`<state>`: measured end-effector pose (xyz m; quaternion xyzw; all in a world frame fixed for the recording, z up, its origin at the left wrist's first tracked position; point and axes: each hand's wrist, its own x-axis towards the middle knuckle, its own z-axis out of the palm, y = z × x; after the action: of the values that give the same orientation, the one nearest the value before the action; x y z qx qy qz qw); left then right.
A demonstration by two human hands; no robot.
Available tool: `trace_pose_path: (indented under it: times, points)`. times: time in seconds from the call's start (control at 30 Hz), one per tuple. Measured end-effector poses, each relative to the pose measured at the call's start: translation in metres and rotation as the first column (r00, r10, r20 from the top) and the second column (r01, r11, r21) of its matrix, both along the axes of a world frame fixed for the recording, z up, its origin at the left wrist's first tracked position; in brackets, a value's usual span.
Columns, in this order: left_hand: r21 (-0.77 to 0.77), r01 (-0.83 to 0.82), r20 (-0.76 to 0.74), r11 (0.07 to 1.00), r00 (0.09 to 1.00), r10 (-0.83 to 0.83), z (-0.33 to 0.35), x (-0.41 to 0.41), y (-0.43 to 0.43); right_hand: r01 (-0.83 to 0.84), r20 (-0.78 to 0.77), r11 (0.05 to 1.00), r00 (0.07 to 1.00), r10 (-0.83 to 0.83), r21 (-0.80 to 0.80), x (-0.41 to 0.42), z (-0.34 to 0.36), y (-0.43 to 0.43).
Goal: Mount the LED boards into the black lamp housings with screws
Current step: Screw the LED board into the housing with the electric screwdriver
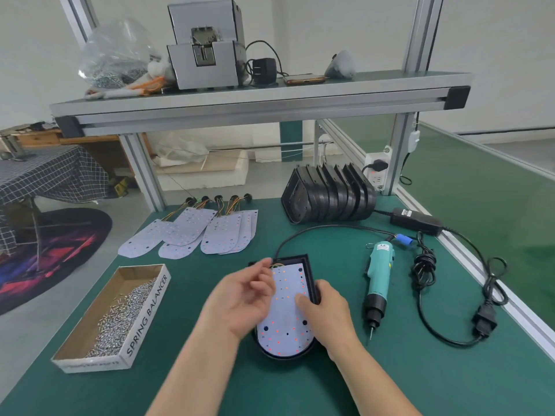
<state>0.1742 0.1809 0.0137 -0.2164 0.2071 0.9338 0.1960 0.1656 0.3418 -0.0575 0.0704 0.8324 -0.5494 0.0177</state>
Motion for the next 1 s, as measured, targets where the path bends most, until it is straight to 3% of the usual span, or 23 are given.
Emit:
trace_pose_path:
  times: [0.17,0.27,0.37,0.43,0.5,0.57,0.63,0.7,0.77,0.83,0.87,1.0]
  points:
    - [-0.141,-0.04,0.059,0.989,0.997,0.048,-0.017,-0.017,0.046,-0.013,-0.014,0.999,1.0,0.014,0.045,0.001,0.003,0.001]
    - [-0.185,-0.099,0.038,0.978,0.994,0.107,-0.026,-0.019,0.05,-0.091,-0.008,0.969,0.995,0.095,0.228,0.002,0.008,0.011]
    - [-0.218,-0.119,0.014,0.969,0.992,0.125,-0.031,-0.02,0.048,0.121,-0.226,0.953,0.972,-0.058,0.277,-0.003,0.025,0.04]
    - [-0.211,-0.125,0.031,0.969,0.99,0.135,-0.032,-0.019,0.046,0.307,-0.287,0.88,0.935,-0.208,0.363,-0.011,0.034,0.07]
    - [-0.197,-0.124,0.045,0.972,0.99,0.135,-0.032,-0.018,0.043,0.313,-0.163,0.795,0.95,-0.267,0.519,-0.021,0.037,0.094]
    - [-0.2,-0.113,0.065,0.973,0.99,0.129,-0.032,-0.018,0.043,0.184,0.032,0.78,0.967,-0.253,0.598,-0.029,0.034,0.103]
    - [-0.213,-0.099,0.087,0.972,0.989,0.12,-0.032,-0.018,0.043,0.126,0.112,0.797,0.965,-0.236,0.59,-0.036,0.03,0.104]
    - [-0.218,-0.089,0.095,0.972,0.989,0.112,-0.031,-0.017,0.043,0.179,0.165,0.891,0.949,-0.268,0.417,-0.041,0.027,0.107]
    - [-0.199,-0.088,0.077,0.976,0.992,0.105,-0.03,-0.016,0.042,0.266,0.249,0.963,0.937,-0.246,-0.049,-0.041,0.028,0.111]
    - [-0.179,-0.097,0.042,0.979,0.994,0.106,-0.032,-0.016,0.041,0.281,0.287,0.793,0.948,-0.141,-0.54,-0.037,0.027,0.111]
    - [-0.174,-0.099,0.03,0.98,0.994,0.106,-0.033,-0.016,0.041,0.248,0.252,0.681,0.963,-0.096,-0.689,-0.032,0.03,0.108]
    - [-0.168,-0.071,0.02,0.983,0.997,0.075,-0.035,-0.014,0.039,0.001,-0.063,0.497,0.992,-0.111,-0.868,-0.019,0.051,0.085]
